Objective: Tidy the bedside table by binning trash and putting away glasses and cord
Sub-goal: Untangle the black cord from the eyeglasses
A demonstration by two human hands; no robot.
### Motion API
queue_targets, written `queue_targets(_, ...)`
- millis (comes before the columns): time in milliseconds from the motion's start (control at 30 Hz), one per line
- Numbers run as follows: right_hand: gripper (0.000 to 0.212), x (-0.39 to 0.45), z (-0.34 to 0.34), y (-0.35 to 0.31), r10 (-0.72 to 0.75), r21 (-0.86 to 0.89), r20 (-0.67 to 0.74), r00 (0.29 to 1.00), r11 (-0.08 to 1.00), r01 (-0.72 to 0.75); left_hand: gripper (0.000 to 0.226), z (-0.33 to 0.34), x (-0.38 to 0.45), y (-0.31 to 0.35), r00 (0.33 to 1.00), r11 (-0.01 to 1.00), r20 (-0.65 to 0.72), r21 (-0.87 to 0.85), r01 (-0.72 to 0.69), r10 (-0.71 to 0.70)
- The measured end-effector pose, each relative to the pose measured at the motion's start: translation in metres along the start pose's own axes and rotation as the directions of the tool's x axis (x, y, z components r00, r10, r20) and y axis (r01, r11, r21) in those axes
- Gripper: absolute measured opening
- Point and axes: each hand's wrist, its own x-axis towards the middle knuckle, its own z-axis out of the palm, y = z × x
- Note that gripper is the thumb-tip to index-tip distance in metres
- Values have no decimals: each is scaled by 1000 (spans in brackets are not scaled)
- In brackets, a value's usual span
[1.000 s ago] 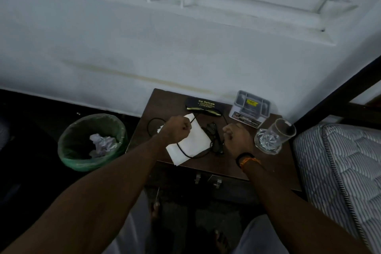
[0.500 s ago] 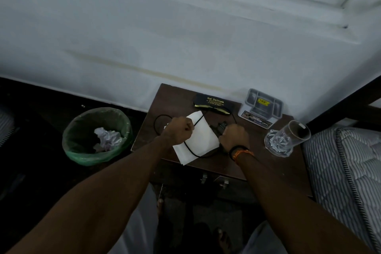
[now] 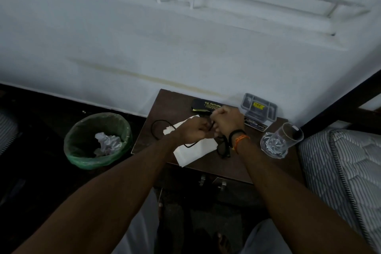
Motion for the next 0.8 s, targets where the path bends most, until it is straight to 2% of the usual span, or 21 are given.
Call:
queue_targets(67, 9, 2, -5, -11, -12, 199, 40, 999, 980, 4, 10, -6, 0, 11, 999, 992, -16, -122, -30, 28)
queue_targets(167, 16, 7, -14, -27, -55, 437, 84, 995, 899, 13, 21, -20, -3, 32, 987, 952, -154, -295, -83, 38)
queue_targets(200, 19, 10, -15, -30, -83, 438, 85, 993, 898, 38, 28, -26, -4, 41, 977, 930, -210, -354, -102, 28)
queue_targets(233, 21, 13, -16, -33, -133, 367, 71, 988, 925, 98, 35, -33, -5, 51, 967, 901, -255, -416, -118, 9)
queue_targets(300, 20, 19, -14, -39, -261, 128, 51, 964, 959, 253, 43, -46, -7, 70, 953, 852, -303, -504, -141, -22)
queue_targets(333, 21, 19, -12, -44, -313, 65, 61, 948, 949, 309, 44, -53, -8, 78, 951, 836, -309, -529, -147, -28)
queue_targets(433, 17, 20, -3, -57, -403, 73, 101, 910, 915, 397, 42, -68, -7, 88, 960, 769, -279, -620, -156, -30)
queue_targets(500, 15, 21, 4, -64, -381, 120, 90, 920, 921, 369, 40, -75, -7, 86, 972, 666, -234, -730, -154, -32)
queue_targets(600, 16, 22, 15, -67, -304, 239, 55, 951, 929, 283, 31, -82, -7, 77, 987, 460, -159, -877, -134, -15)
queue_targets(700, 26, 21, 27, -66, -300, 316, 56, 952, 910, 268, 23, -83, -5, 67, 986, 242, -167, -956, -165, 12)
queue_targets(800, 25, 20, 35, -57, -253, 467, 61, 966, 862, 196, 20, -77, -1, 59, 987, 169, -157, -973, -158, 19)
